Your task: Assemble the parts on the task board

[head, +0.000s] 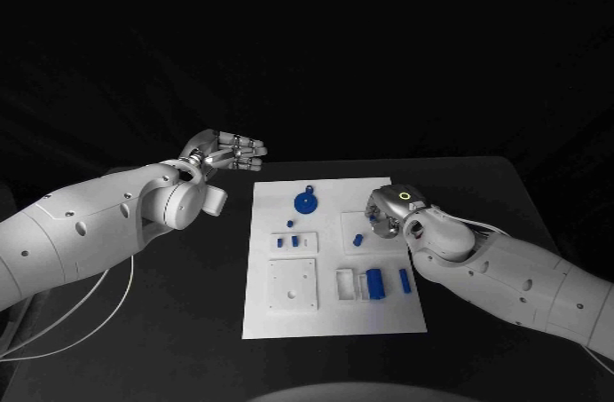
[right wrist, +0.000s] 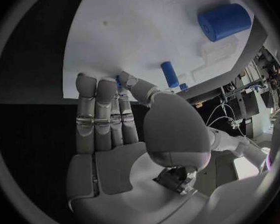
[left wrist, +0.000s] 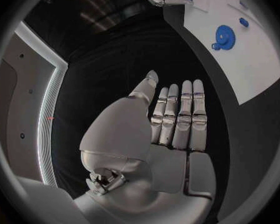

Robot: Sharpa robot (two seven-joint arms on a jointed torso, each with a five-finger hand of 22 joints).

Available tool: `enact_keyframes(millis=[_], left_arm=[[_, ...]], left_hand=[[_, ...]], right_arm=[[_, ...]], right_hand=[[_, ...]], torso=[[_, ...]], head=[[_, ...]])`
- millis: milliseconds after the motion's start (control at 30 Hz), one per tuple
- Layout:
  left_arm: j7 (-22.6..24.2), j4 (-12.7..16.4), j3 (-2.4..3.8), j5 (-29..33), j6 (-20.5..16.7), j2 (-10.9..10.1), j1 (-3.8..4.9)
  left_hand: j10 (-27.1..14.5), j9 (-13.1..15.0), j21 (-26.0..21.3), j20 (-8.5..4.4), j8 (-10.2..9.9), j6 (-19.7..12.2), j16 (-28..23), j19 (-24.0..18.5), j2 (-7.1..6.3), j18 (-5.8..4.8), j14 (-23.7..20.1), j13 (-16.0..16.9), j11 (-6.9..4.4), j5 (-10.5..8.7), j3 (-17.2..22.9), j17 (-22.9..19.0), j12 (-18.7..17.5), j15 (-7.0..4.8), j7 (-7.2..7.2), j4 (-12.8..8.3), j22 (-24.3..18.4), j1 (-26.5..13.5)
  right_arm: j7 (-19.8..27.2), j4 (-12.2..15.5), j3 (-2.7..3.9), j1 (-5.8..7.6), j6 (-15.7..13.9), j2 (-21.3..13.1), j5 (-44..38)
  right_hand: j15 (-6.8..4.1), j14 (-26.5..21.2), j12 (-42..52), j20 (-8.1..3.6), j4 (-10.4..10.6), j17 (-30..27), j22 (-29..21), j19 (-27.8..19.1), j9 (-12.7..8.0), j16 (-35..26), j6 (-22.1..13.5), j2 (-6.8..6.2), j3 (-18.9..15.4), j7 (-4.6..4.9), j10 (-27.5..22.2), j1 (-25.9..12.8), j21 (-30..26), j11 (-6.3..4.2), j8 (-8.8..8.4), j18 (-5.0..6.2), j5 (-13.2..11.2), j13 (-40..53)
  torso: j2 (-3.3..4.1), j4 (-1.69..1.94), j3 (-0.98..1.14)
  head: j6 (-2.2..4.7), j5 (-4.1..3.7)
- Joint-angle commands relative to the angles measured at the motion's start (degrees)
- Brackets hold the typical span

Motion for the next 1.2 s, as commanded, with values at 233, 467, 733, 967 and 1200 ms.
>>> enact_keyframes(millis=[233,467,733,967,1200], left_arm=[[0.48,-0.51,0.08,0.19,0.74,0.14,0.08],[0.46,-1.66,0.08,0.28,0.76,0.37,0.08],[0.46,-2.59,0.08,0.41,0.74,0.58,0.08],[0.60,-2.82,0.07,0.52,0.46,1.01,0.07],[1.28,-2.22,0.04,0.91,-1.07,1.37,0.02]], left_hand=[[-0.03,0.03,0.17,0.16,-0.19,-0.35,-0.20,0.37,0.48,1.19,-0.12,-0.07,0.28,-0.30,-0.14,0.00,-0.34,0.02,0.04,0.14,-0.04,-0.01],[-0.03,0.03,0.17,0.16,-0.19,-0.35,-0.20,0.37,0.48,1.19,-0.12,-0.07,0.28,-0.30,-0.14,0.00,-0.34,0.02,0.04,0.14,-0.04,-0.01],[-0.03,0.03,0.17,0.16,-0.19,-0.35,-0.20,0.37,0.48,1.19,-0.12,-0.07,0.28,-0.30,-0.14,0.00,-0.34,0.02,0.04,0.14,-0.04,-0.01],[-0.03,0.03,0.17,0.16,-0.19,-0.35,-0.20,0.37,0.48,1.19,-0.12,-0.07,0.28,-0.30,-0.14,0.00,-0.34,0.02,0.04,0.14,-0.04,-0.01],[0.23,0.04,0.26,0.12,-0.18,-0.12,-0.19,0.37,0.48,1.04,0.05,-0.08,0.18,-0.26,-0.28,0.03,-0.35,-0.06,-0.05,0.43,-0.80,0.18]], right_arm=[[-1.33,1.44,0.25,-0.10,-1.40,-1.01,-1.13],[-0.49,4.04,1.79,-0.06,-1.26,-2.17,1.57],[0.34,7.86,3.34,-0.04,-2.02,-3.40,3.87],[1.64,13.33,3.65,-1.11,-2.13,-3.53,6.08],[2.11,16.55,3.30,-3.36,-0.96,-2.17,5.93]], right_hand=[[-0.28,0.03,0.12,-0.56,0.08,0.20,0.23,2.36,0.22,-0.31,0.50,0.38,-0.22,0.15,1.32,0.15,0.48,-0.93,0.18,0.35,-0.32,0.19],[-0.30,0.05,0.14,-0.57,0.12,0.28,0.39,2.33,0.42,-0.47,0.44,0.31,0.04,0.19,1.26,-0.03,0.49,-0.90,0.17,0.34,-0.28,0.22],[-0.29,0.05,0.13,-0.55,0.16,0.23,0.41,2.29,0.52,-0.62,0.36,0.31,0.09,0.20,1.16,-0.06,0.33,-0.88,0.19,0.35,-0.28,0.22],[-0.29,0.10,0.14,-0.53,0.18,0.20,0.42,2.32,0.68,-0.74,0.29,0.36,0.12,0.22,1.14,-0.05,0.06,-0.87,0.17,0.41,-0.24,0.23],[-0.25,0.11,0.13,-0.49,0.15,0.13,0.38,2.28,0.78,-0.87,0.15,0.48,0.01,0.25,1.01,0.01,-0.25,-0.82,0.16,0.45,-0.22,0.23]], torso=[[-0.06,-0.04,-0.04],[-0.11,-0.12,-0.08],[-0.09,-0.01,-0.08],[-0.26,-0.14,-0.05],[-0.87,-0.35,-0.51]], head=[[0.11,0.03],[0.18,-0.03],[0.35,0.10],[0.32,1.18],[-0.34,2.51]])
